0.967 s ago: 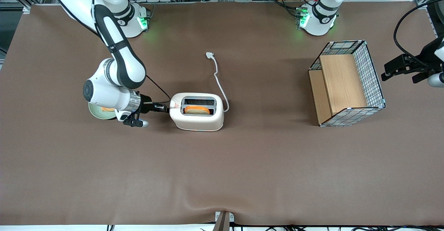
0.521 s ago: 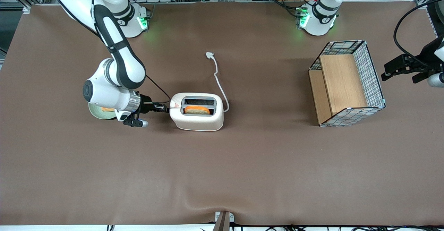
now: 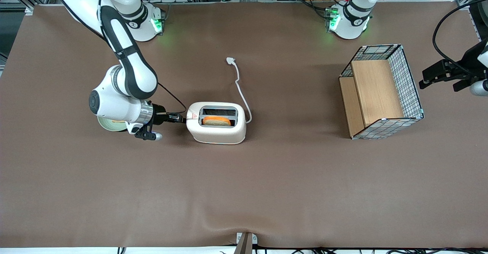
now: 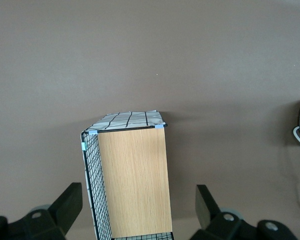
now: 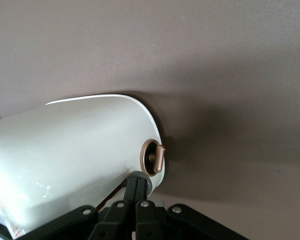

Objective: Press toaster button with right arm

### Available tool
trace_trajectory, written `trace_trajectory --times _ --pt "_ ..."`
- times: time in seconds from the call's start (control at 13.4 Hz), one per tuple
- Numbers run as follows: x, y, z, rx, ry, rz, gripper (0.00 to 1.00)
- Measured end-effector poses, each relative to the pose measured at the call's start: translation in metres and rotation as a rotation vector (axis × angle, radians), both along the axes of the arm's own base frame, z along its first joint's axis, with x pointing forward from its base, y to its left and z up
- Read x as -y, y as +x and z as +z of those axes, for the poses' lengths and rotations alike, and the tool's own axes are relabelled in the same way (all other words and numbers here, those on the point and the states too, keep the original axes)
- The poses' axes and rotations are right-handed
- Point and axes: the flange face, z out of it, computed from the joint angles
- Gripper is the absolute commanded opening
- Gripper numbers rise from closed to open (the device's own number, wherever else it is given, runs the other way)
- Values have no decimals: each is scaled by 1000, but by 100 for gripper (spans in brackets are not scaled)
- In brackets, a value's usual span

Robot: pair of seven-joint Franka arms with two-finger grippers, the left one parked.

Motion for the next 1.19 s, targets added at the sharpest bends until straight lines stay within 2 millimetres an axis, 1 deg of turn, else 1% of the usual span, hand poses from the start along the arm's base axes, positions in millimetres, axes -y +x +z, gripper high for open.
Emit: trace_trajectory --times 0.52,0.67,0.82,0.89,0.97,1.04,1.19 --pt "8 12 12 -37 40 20 0" --pt "18 22 22 -37 31 46 0" --pt "33 33 35 -20 -24 100 0" --pt "41 39 42 -7 -62 129 17" --pt "48 45 50 5 -99 161 76" --pt "53 50 58 15 -130 188 100" --pt "67 61 75 31 -187 231 100"
